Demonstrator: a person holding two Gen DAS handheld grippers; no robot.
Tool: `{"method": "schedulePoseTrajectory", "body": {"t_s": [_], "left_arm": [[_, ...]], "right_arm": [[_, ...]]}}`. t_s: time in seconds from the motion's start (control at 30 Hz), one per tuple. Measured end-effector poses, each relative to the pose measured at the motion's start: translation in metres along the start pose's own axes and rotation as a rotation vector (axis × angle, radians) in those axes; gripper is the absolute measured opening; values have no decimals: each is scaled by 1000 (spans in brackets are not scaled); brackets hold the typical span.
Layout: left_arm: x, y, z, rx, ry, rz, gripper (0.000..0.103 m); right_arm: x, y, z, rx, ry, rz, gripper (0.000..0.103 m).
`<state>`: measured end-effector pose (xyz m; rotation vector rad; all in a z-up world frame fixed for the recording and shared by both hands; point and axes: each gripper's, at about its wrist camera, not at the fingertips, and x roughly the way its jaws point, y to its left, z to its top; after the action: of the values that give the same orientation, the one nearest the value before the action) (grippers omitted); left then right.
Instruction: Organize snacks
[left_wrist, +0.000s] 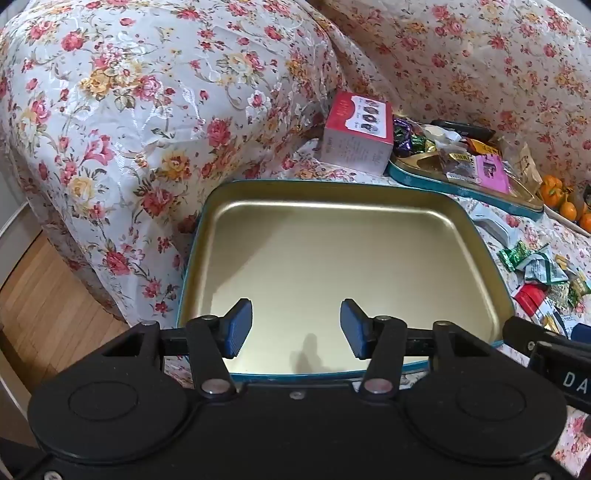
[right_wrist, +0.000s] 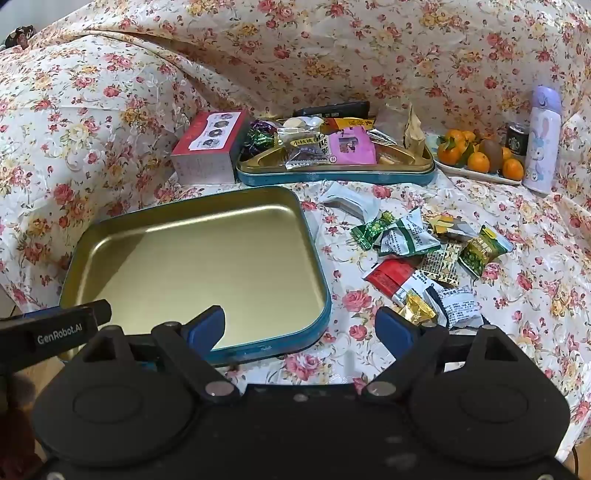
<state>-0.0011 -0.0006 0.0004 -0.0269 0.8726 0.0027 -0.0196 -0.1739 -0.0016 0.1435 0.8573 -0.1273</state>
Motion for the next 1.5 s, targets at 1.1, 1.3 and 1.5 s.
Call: {"method": "schedulePoseTrajectory", "body": {"t_s": [1.1,1.3,1.5], "left_arm": [[5,-1,-2,38,12,-8,58],[5,-1,-2,38,11,-7,58],[5,-1,-2,41,9,-4,58]], "right_arm": [[2,0,-1,19,35,6,93],[2,-1,0,20,40,6,93],[3,-1,0,20,47,4,93]]}}
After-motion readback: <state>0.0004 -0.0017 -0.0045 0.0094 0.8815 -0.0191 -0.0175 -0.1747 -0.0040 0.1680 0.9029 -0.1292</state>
